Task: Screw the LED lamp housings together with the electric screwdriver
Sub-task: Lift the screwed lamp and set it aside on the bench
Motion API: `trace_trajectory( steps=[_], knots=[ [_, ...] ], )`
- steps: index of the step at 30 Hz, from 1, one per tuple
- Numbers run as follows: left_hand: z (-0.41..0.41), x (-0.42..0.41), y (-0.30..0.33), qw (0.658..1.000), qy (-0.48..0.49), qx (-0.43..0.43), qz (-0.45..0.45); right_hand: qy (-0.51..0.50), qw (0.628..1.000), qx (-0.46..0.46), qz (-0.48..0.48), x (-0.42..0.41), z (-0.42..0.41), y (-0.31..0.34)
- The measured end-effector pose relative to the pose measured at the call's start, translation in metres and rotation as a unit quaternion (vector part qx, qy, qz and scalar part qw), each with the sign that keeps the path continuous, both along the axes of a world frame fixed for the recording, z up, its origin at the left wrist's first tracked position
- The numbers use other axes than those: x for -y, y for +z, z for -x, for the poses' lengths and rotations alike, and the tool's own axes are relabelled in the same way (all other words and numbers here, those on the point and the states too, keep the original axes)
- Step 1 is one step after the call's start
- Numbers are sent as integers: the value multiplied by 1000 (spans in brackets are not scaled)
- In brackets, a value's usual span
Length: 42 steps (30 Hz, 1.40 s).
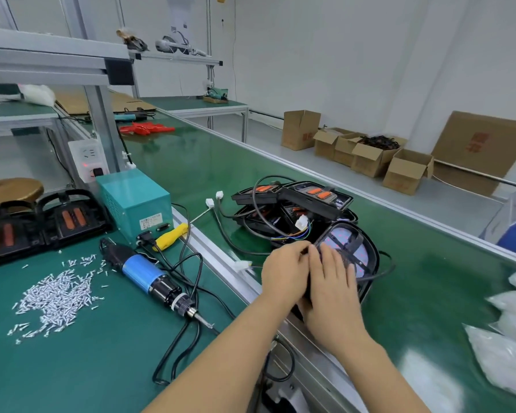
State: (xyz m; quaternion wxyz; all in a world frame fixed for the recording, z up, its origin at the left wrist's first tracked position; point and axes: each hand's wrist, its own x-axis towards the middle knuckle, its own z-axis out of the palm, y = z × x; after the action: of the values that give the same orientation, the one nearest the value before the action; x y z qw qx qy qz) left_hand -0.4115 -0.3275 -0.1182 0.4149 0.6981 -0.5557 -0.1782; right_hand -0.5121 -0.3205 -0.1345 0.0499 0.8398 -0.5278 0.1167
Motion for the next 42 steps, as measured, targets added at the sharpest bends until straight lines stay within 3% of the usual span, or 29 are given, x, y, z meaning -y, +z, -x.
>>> trace_trajectory(
  steps=[3, 6, 8, 13, 22, 28, 33, 42],
  knots=[
    [-17, -3, 1, 999, -32, 4, 16, 4, 999, 52, 14, 6, -13, -7],
    [-29, -10, -8, 986, -55, 142, 60, -9, 993, 109, 53, 14, -19, -10],
    [-33, -15, -17, 972, -60, 222, 40, -25, 994, 109, 21, 21, -19, -10],
    [-28, -15, -27, 948, -25, 316, 36, -51, 985, 163, -20, 43, -8, -7],
    [-31, -18, -42, 953, -57, 283, -91, -75, 991, 112, 23, 58, -9, -9],
    [-45, -29, -38, 949, -72, 282, -121, -87, 991, 103, 2, 59, -10, -6],
    [-60, -40, -33, 943, -82, 288, -148, -124, 992, 33, 15, 47, -23, 10],
    [-94, -77, -19, 946, -11, 299, -127, 18, 999, 31, 1, 11, -82, 28]
  ],
)
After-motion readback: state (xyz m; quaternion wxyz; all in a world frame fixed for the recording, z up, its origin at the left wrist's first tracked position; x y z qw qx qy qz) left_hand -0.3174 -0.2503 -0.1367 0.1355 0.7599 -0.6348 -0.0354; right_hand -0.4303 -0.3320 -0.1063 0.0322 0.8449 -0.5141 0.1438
